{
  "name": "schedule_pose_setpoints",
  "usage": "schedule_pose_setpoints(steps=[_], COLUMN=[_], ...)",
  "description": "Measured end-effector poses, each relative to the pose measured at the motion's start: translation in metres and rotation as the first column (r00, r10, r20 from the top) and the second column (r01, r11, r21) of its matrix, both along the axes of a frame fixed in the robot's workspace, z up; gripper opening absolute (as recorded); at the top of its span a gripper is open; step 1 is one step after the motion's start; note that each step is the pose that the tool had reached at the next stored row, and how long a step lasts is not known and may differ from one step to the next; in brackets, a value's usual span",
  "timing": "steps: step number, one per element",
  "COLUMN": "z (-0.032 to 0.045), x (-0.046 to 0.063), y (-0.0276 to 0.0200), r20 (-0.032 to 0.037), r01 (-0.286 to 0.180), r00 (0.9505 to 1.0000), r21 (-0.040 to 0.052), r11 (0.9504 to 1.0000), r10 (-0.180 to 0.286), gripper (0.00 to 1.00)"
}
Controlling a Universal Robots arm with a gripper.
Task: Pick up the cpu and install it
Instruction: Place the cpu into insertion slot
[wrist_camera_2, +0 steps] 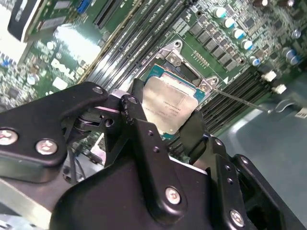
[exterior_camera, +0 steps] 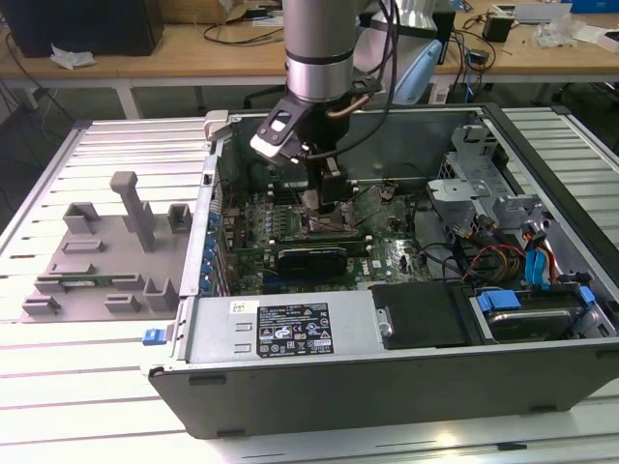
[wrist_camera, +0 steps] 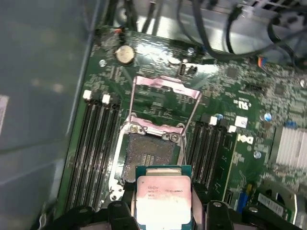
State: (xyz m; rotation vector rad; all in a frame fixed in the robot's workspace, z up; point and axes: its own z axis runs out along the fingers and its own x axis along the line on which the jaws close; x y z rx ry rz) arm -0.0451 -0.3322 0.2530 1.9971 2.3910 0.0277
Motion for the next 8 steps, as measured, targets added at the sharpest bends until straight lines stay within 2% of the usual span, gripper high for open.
schedule_pose_setpoints(steps=[2,5,8], z=[-0.0010,-0.0031,-0.0039], x=[0.0000,0.0000,0.0012], y=[0.0000,0.0000,0.0002], r20=[0.0000,0.0000,0.0000], r01=[0.037,0.102,0.133], r00=[0.9993,0.9948,0.9912], r21=[0.0000,0.0000,-0.0001], r11=[0.9993,0.9948,0.9912], r10=[-0.037,-0.102,-0.133], gripper=[0.55,0.55,0.55])
